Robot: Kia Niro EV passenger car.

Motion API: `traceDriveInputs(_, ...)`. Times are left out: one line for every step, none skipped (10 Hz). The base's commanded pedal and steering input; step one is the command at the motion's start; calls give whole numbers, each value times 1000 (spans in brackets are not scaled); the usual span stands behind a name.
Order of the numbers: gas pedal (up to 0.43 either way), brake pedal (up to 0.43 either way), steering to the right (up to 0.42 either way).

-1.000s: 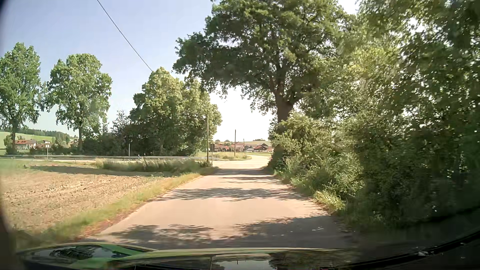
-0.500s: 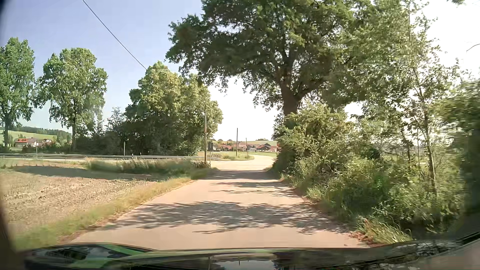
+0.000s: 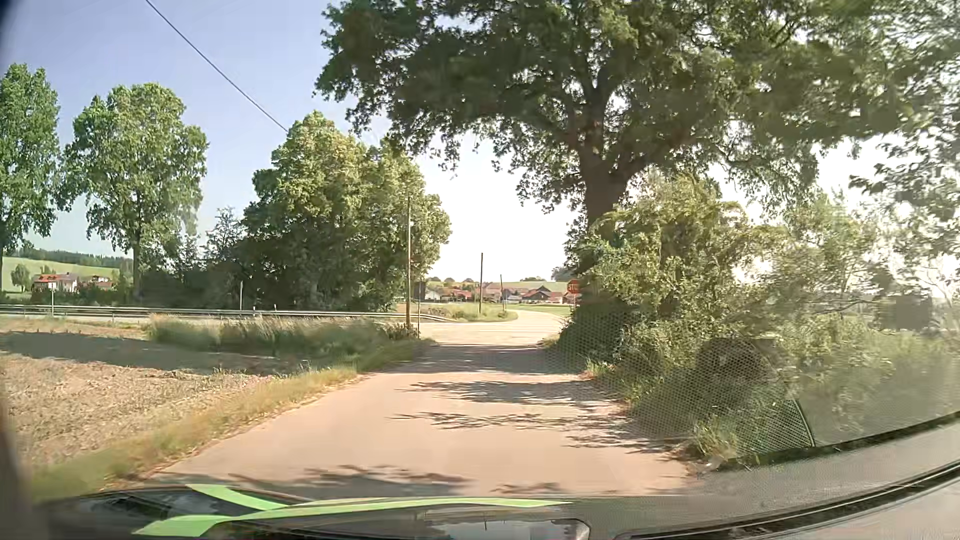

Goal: Follow the waypoints while adhering to traffic rules and regulations

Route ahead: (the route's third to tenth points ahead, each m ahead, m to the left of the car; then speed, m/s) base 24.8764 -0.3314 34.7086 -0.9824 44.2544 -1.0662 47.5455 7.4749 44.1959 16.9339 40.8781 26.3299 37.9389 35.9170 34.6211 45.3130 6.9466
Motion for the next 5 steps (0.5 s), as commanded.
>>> traceDriveInputs(28,0,-17)
traceDriveInputs(28,0,-17)
traceDriveInputs(28,0,-14)
traceDriveInputs(28,0,-12)
traceDriveInputs(28,0,-12)
